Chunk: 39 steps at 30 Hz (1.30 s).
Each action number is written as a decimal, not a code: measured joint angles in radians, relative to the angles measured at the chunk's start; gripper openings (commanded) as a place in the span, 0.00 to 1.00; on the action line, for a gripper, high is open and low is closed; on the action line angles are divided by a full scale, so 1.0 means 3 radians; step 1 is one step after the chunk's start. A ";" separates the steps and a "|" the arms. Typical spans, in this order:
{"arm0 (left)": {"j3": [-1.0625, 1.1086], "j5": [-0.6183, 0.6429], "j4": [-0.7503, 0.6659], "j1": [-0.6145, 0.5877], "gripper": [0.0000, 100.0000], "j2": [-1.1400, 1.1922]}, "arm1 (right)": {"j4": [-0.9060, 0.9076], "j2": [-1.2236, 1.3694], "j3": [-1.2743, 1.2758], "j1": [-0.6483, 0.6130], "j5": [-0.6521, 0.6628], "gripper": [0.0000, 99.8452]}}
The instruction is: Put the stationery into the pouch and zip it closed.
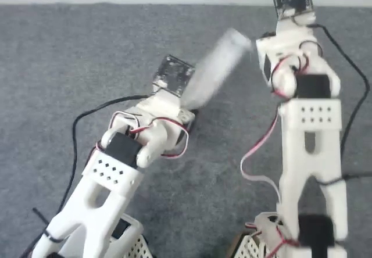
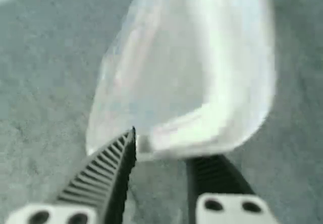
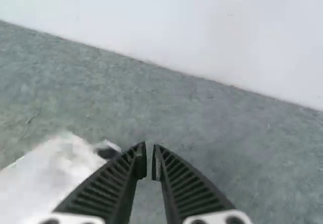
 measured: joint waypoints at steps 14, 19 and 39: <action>-0.0936 0.0118 0.0967 0.0046 0.18 0.0000 | 0.0005 -0.1565 0.1360 -0.0046 0.0066 0.01; -0.1197 0.0118 0.1227 0.0046 0.18 0.0000 | 0.0026 -0.1918 0.1770 -0.0036 0.0245 0.01; 0.0005 0.0123 0.0404 -0.0946 0.18 -0.1381 | 0.0046 -0.3872 0.3355 0.0026 0.0302 0.01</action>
